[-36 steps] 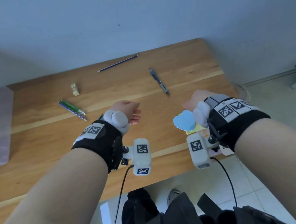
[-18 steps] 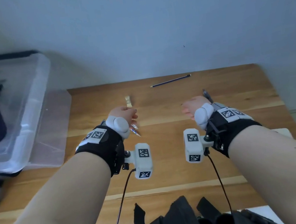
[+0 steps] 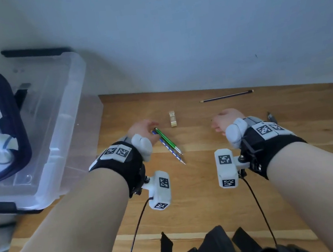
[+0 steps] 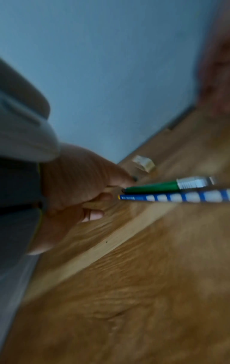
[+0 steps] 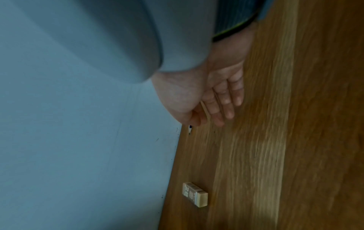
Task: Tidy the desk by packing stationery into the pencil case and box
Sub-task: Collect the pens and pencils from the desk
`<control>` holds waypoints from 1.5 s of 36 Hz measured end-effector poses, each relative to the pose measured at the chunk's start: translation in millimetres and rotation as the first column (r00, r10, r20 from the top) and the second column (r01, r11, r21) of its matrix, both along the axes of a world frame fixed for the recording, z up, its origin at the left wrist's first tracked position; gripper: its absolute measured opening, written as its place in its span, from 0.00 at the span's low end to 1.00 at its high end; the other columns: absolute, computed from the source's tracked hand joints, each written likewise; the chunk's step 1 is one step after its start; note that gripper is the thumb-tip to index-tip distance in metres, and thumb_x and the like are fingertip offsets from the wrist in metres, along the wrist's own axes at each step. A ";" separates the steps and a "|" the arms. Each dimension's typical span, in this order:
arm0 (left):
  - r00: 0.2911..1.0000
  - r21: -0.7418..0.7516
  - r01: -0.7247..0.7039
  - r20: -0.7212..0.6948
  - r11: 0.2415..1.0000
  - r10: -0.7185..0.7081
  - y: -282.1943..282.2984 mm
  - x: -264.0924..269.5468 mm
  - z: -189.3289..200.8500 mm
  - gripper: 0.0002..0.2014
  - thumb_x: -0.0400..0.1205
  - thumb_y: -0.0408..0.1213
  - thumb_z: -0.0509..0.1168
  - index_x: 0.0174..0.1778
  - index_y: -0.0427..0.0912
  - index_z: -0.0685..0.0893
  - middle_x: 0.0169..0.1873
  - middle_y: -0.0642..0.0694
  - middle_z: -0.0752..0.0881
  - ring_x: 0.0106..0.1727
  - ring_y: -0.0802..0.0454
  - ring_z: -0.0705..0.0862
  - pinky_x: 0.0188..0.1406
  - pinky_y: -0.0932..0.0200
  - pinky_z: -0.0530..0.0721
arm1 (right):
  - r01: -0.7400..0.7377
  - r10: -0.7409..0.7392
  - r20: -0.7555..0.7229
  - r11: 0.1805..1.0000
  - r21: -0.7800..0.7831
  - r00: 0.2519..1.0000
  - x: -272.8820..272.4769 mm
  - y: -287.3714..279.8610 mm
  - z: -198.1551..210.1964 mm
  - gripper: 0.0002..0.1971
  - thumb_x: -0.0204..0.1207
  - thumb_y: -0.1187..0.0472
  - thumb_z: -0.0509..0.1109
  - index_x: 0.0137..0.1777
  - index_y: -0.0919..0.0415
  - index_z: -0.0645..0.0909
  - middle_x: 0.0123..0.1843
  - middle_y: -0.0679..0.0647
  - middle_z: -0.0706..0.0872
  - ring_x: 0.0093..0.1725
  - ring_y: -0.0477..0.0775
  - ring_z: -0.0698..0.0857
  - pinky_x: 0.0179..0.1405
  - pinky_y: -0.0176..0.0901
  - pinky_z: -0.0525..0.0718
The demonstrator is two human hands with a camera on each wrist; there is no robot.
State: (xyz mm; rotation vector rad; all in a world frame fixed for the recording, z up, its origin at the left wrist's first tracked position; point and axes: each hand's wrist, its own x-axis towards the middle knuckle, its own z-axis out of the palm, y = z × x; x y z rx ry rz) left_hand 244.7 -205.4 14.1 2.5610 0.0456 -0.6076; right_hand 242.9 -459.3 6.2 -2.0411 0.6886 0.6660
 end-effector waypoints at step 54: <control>0.712 -0.596 -0.699 -0.633 0.394 0.305 44.3 -35.7 10.1 0.11 0.87 0.38 0.60 0.48 0.32 0.78 0.23 0.42 0.81 0.23 0.49 0.78 0.22 0.61 0.77 | -0.352 0.369 0.130 0.926 -0.135 0.920 8.1 67.6 -1.1 0.11 0.80 0.61 0.62 0.36 0.56 0.79 0.32 0.52 0.82 0.37 0.57 0.81 0.31 0.39 0.76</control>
